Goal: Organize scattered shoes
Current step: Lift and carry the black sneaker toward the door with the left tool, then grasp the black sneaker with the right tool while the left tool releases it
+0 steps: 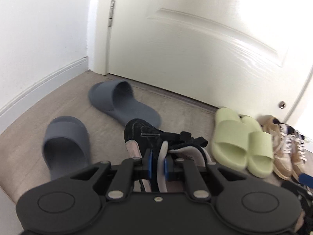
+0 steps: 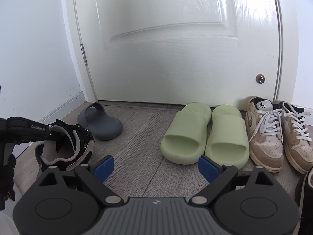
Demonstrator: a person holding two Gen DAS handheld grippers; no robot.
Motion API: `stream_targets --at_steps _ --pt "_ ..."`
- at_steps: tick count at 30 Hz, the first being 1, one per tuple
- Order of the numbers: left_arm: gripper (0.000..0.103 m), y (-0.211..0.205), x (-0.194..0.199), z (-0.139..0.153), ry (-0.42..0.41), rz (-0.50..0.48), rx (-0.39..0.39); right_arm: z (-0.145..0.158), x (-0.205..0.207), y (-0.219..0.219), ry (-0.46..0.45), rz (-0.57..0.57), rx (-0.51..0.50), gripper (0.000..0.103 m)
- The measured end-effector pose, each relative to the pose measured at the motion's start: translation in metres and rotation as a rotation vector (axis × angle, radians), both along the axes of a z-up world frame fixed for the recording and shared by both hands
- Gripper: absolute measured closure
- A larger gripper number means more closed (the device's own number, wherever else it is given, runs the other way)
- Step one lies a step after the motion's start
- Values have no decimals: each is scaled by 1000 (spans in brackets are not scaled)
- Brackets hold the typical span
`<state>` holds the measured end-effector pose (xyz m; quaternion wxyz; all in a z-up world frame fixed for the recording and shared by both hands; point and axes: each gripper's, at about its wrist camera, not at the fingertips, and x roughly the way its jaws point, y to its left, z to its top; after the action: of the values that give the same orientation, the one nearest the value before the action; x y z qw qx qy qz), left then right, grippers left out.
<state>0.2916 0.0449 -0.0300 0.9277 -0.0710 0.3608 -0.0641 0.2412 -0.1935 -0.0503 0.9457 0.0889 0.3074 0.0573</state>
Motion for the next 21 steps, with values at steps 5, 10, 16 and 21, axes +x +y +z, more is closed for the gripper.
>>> stream_targets --at_steps 5,10,16,21 --pt "92 -58 -36 -1 34 -161 -90 21 -23 -47 -51 -127 -1 10" --pt "92 -117 -51 -15 55 -307 -82 27 -57 -99 -41 -298 -5 10" --pt "91 -147 -49 -51 94 -334 -39 10 -67 -120 27 -337 105 10" --pt "90 -140 -47 -72 139 -296 33 10 -63 -102 29 -282 17 10"
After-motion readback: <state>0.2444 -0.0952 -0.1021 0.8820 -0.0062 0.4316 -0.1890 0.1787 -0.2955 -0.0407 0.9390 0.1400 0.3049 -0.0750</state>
